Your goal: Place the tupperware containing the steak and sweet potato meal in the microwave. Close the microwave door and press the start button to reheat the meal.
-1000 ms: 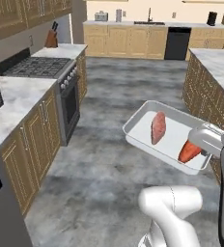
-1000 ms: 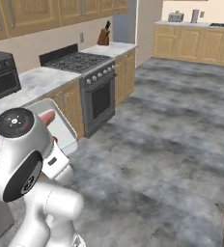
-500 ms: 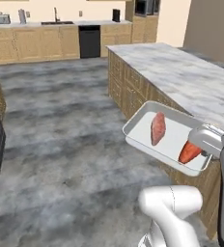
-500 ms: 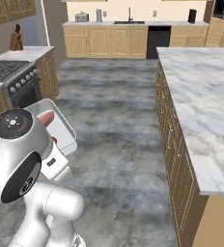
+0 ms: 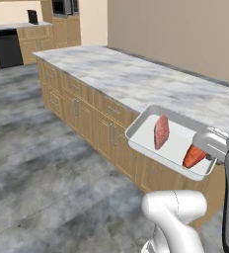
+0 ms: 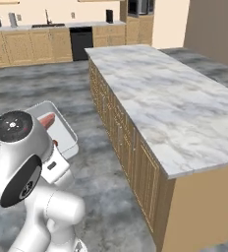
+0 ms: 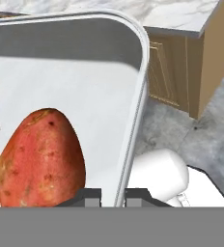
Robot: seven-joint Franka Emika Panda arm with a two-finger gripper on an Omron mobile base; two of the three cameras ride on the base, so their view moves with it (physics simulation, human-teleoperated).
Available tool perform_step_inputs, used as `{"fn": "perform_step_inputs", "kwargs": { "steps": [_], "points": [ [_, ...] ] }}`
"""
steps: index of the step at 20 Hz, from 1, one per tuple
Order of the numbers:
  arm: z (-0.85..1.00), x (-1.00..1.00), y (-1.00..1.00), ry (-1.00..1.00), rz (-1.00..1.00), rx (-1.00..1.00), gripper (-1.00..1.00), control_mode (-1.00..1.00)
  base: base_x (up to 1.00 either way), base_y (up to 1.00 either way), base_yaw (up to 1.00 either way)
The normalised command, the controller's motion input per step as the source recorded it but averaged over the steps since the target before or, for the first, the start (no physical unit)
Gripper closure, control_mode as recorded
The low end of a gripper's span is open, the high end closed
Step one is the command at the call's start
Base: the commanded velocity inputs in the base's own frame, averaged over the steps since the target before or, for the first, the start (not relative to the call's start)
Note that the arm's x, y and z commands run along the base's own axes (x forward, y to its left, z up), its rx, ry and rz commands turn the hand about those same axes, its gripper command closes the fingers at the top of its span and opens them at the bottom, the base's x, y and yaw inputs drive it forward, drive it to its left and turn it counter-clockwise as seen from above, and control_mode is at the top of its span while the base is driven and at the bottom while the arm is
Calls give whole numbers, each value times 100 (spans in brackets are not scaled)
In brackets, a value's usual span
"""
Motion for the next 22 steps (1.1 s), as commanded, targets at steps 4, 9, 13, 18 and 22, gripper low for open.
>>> {"fn": "perform_step_inputs", "kwargs": {
  "steps": [4,9,13,18,22],
  "points": [
    [0,0,0,0,0,0,100,100,73,41,-24],
    [0,0,0,0,0,0,100,100,97,67,-3],
    [0,0,0,0,0,0,100,100,100,94,0],
    [0,0,0,0,0,0,100,100,100,100,0],
    [0,0,0,0,0,0,100,100,100,100,0]
  ]
}}
